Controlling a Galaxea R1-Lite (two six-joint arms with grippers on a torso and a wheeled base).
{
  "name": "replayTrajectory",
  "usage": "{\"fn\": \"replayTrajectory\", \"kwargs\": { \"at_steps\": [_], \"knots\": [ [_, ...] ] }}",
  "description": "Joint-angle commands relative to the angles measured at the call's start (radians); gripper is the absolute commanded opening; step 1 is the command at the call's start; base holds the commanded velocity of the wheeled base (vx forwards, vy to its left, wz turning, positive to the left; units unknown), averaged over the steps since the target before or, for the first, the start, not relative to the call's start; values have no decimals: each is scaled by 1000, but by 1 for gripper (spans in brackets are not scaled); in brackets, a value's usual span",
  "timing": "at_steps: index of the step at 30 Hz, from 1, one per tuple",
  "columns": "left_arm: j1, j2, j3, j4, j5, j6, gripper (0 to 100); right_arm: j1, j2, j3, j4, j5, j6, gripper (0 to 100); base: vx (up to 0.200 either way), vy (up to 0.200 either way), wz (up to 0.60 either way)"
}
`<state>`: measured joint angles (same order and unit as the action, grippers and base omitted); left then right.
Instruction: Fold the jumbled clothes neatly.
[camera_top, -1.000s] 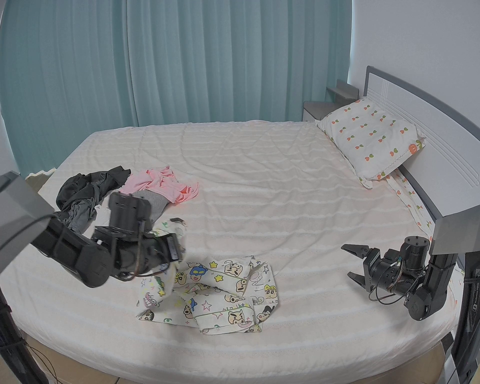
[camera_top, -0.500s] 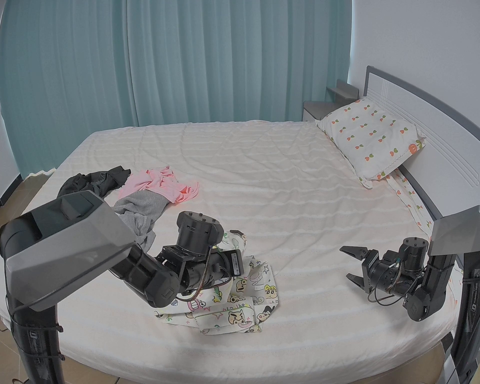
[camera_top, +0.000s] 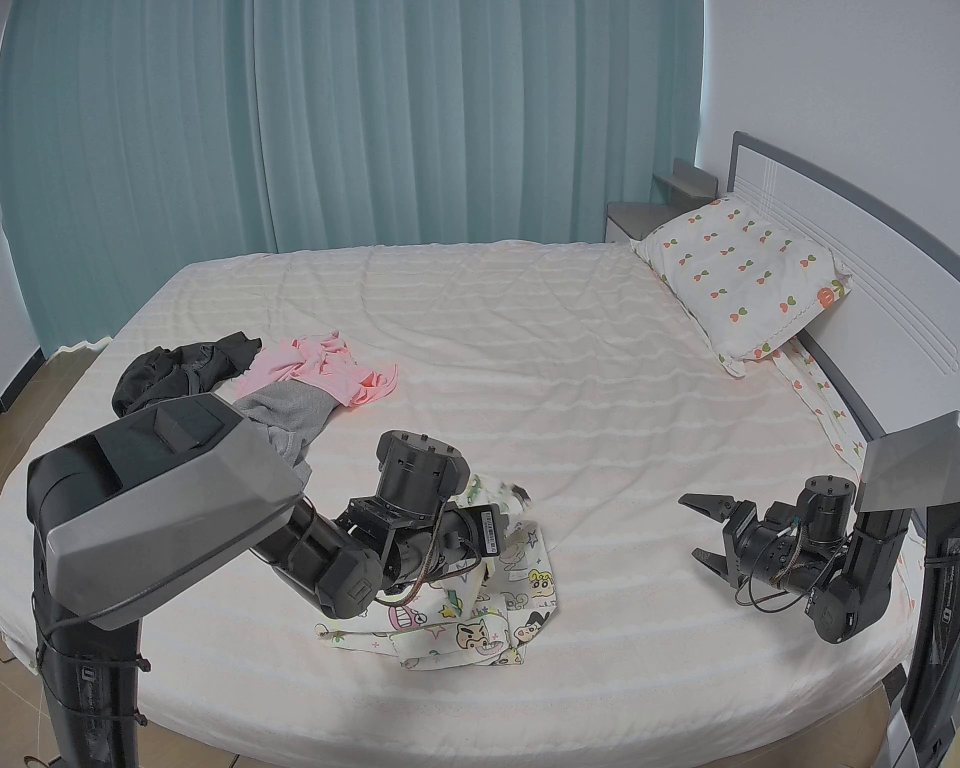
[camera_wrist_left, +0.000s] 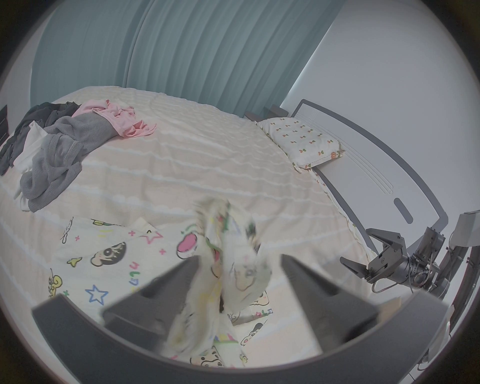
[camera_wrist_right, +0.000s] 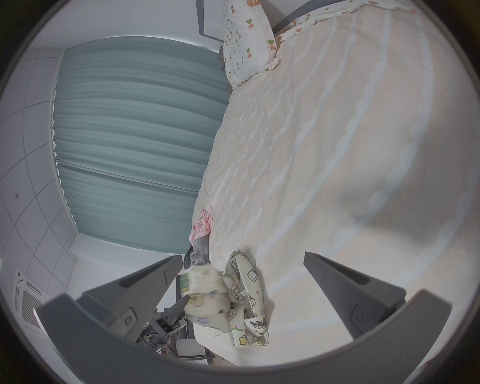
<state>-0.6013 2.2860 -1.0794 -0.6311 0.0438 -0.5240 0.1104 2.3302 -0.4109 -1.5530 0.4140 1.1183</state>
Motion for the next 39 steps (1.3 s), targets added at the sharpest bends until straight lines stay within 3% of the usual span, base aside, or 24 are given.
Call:
{"fn": "replayTrajectory", "kwargs": {
  "at_steps": [1,7,13,16,17,19,24,28,39],
  "knots": [
    [0,-2,19,2,10,-2,100,3,1,0,-12,0,0,100,0,0,0],
    [11,-37,61,2,54,-13,100,6,3,0,-12,0,-2,100,0,0,0],
    [126,-189,245,-9,28,-137,100,8,3,1,-12,0,-3,100,0,0,0],
    [222,-264,383,-56,-64,-231,100,8,3,1,-12,0,-5,100,0,0,0],
    [222,-264,383,-56,-64,-231,100,8,3,1,-12,0,-5,100,0,0,0],
    [322,-315,512,-164,-203,-367,100,15,11,1,-12,-1,-8,100,0,0,0],
    [402,-287,590,-318,-331,-514,100,21,17,4,-12,-3,-38,100,0,0,0],
    [425,-207,601,-453,-369,-536,100,23,21,4,-12,-3,-41,100,-200,0,0],
    [422,-137,599,-475,-386,-539,100,29,29,10,-12,-3,-69,100,-36,0,0]
  ]
}}
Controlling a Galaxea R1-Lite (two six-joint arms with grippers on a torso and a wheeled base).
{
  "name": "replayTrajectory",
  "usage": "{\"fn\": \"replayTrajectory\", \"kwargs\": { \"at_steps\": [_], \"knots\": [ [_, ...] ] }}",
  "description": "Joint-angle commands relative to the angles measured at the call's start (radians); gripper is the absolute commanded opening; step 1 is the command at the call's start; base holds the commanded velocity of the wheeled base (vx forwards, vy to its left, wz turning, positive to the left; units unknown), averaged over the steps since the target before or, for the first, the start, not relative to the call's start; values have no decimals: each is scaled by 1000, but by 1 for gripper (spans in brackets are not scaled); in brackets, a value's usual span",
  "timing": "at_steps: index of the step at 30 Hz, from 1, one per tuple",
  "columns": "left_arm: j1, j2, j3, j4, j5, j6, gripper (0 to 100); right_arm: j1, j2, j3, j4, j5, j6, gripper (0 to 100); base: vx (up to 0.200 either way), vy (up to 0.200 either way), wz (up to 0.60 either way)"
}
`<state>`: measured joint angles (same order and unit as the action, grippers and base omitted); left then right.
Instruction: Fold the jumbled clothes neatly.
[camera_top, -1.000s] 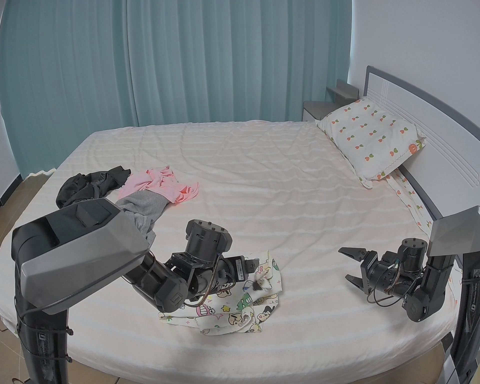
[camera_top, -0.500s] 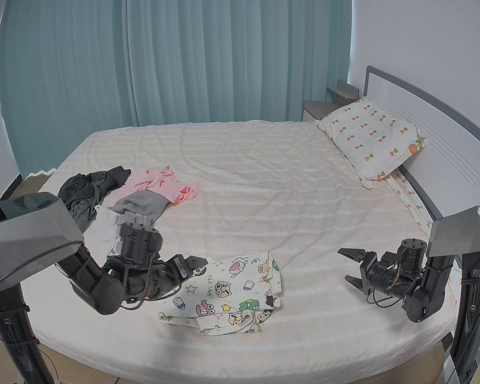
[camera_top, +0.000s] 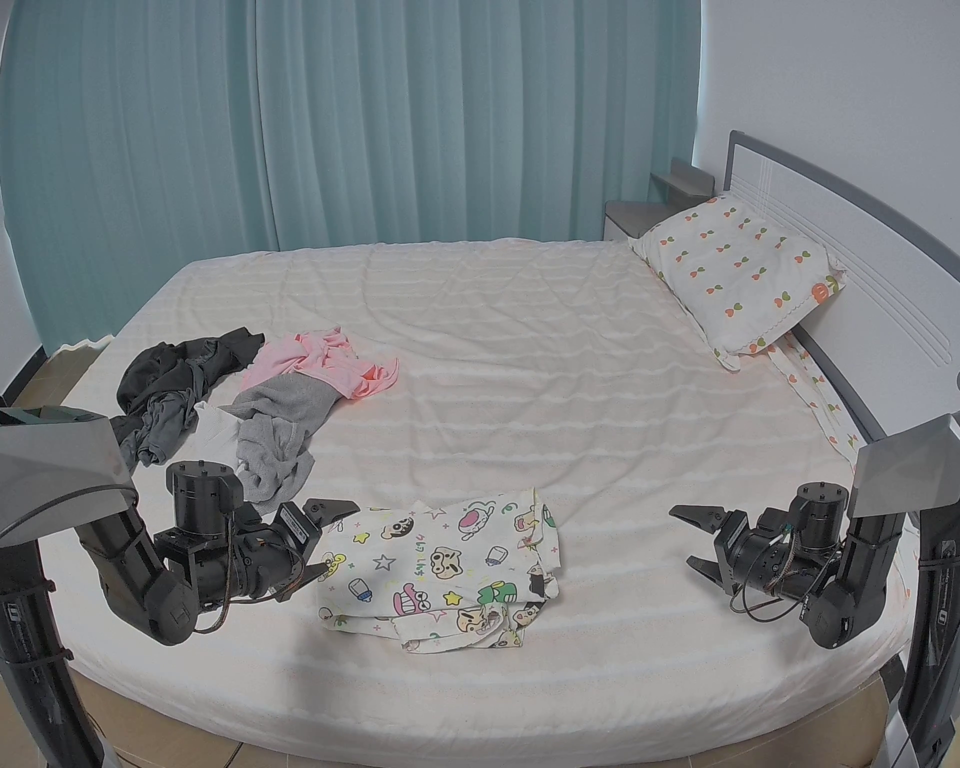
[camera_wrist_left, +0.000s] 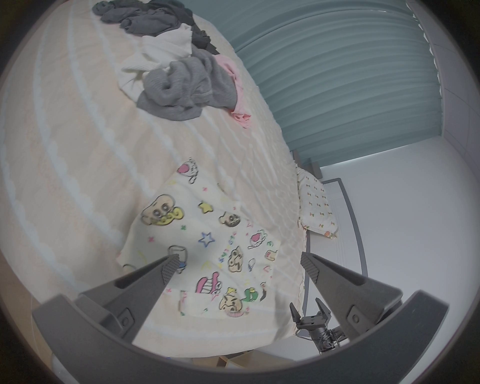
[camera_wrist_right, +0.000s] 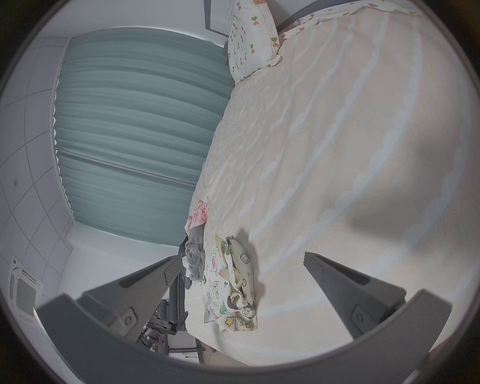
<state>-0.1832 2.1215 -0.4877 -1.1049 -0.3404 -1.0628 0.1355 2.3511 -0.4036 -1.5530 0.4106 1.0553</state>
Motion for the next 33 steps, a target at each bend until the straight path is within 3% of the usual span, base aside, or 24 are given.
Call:
{"fn": "replayTrajectory", "kwargs": {
  "at_steps": [1,33],
  "knots": [
    [4,28,8,-3,-2,0,100,4,13,3,-12,0,-9,100,0,0,0],
    [-10,32,1,3,4,4,100,4,16,2,-12,0,-17,100,0,0,0]
  ]
}}
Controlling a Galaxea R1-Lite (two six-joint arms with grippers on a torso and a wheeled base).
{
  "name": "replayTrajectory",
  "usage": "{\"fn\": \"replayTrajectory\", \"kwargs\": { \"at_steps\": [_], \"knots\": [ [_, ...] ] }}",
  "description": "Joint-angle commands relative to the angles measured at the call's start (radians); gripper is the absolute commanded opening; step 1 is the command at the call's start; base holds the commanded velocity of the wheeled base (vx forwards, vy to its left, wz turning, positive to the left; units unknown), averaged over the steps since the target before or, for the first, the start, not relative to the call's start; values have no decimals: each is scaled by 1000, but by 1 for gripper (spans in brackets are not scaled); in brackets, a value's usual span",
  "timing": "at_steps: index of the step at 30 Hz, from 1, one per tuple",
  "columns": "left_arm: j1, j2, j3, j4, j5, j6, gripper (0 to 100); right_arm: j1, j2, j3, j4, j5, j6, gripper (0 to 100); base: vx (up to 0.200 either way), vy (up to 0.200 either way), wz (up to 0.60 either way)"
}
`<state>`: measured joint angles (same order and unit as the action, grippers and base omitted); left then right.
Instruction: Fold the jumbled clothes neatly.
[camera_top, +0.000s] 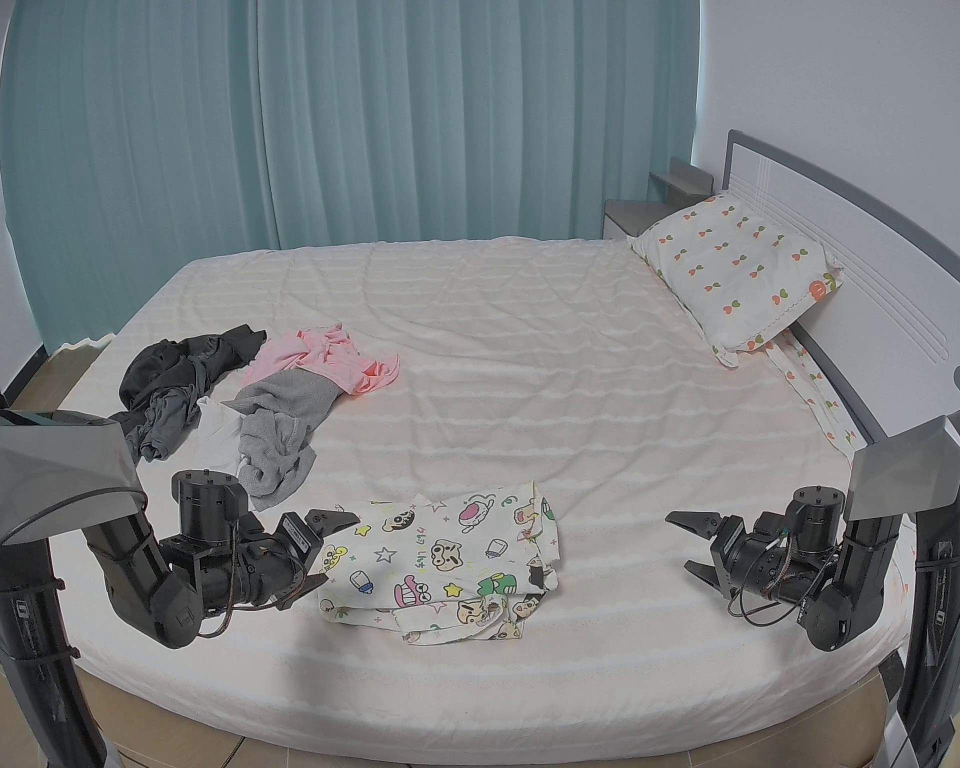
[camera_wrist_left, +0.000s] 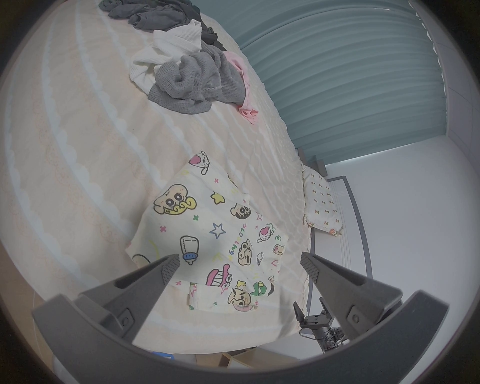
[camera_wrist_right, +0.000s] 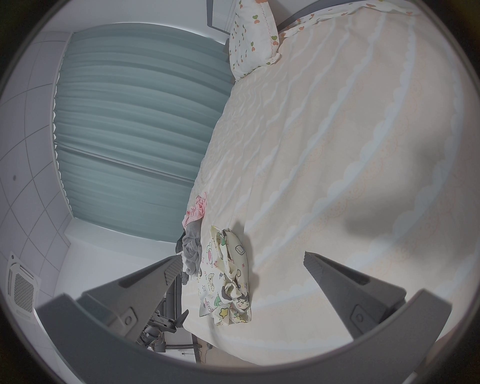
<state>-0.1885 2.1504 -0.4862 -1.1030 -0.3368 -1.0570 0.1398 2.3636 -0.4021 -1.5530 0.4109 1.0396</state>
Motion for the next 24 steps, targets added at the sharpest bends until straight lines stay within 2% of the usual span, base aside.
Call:
{"fn": "replayTrajectory", "kwargs": {
  "at_steps": [1,6,24],
  "knots": [
    [-5,3,0,2,1,-1,100,1,3,0,-12,0,-1,100,0,0,0],
    [-2,0,9,-5,-1,2,100,0,3,0,-12,0,-1,100,0,0,0],
    [-2,3,9,-6,1,3,100,0,3,-3,-12,0,-1,100,0,200,0]
  ]
}}
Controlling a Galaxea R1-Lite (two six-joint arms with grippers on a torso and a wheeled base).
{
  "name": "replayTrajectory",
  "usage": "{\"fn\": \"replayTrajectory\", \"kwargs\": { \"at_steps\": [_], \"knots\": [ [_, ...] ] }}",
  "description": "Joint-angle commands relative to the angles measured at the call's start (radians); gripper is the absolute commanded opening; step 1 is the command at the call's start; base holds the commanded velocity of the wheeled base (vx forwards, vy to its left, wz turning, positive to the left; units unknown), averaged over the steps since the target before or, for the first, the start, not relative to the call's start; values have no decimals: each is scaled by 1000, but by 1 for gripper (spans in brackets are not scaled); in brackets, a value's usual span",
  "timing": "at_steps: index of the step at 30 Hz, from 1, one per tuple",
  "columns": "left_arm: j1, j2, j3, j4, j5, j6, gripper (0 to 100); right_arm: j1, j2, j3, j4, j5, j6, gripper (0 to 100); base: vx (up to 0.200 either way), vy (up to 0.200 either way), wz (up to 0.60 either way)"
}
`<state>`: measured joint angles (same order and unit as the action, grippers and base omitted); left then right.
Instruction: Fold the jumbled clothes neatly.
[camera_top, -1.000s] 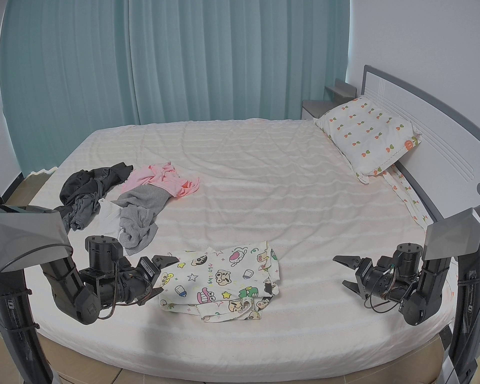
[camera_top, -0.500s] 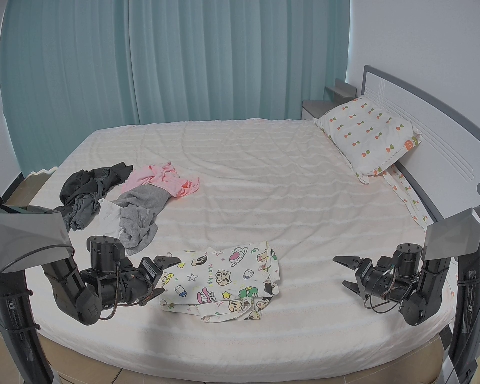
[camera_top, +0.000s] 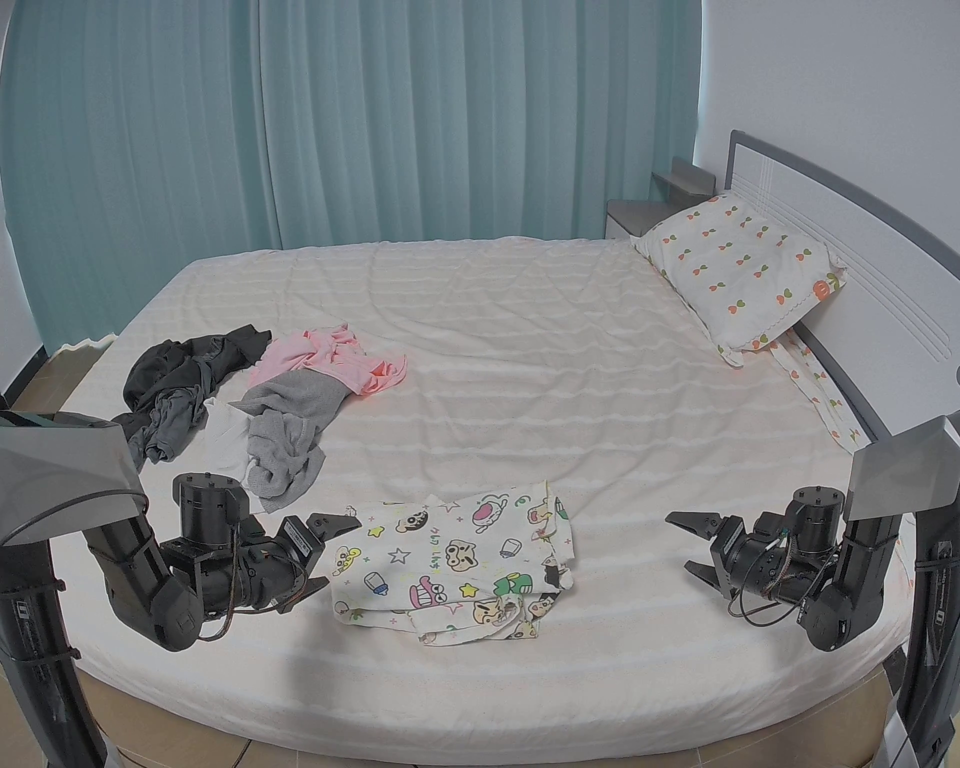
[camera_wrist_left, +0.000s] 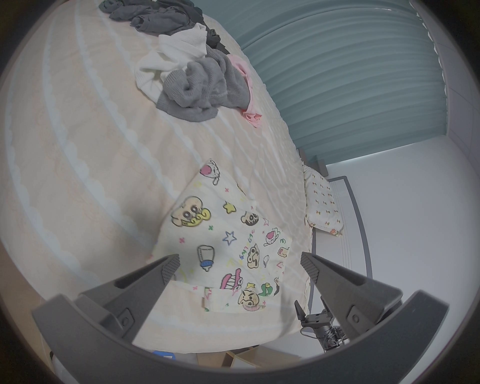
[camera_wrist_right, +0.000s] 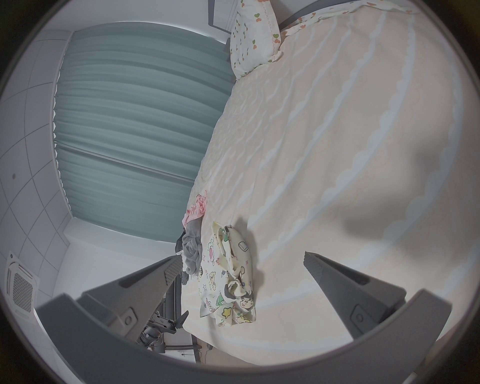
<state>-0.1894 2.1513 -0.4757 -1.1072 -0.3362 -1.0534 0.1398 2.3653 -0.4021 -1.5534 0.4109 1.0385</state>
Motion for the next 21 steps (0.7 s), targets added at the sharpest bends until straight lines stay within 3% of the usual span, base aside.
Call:
{"fn": "replayTrajectory", "kwargs": {
  "at_steps": [1,8,12,20,21],
  "knots": [
    [-1,2,-1,-2,0,0,100,0,2,-4,-11,0,0,100,0,200,0],
    [-1,4,-3,-2,0,0,100,3,-11,-27,-11,-7,-2,100,0,200,0],
    [-1,6,-1,-2,0,3,100,60,-35,-35,-11,-38,-109,100,0,200,0],
    [-2,7,8,-2,0,30,100,142,3,-58,-10,-46,-179,100,0,0,0],
    [-4,7,9,-3,2,44,100,142,22,-57,-10,-47,-226,100,0,0,0]
  ]
}}
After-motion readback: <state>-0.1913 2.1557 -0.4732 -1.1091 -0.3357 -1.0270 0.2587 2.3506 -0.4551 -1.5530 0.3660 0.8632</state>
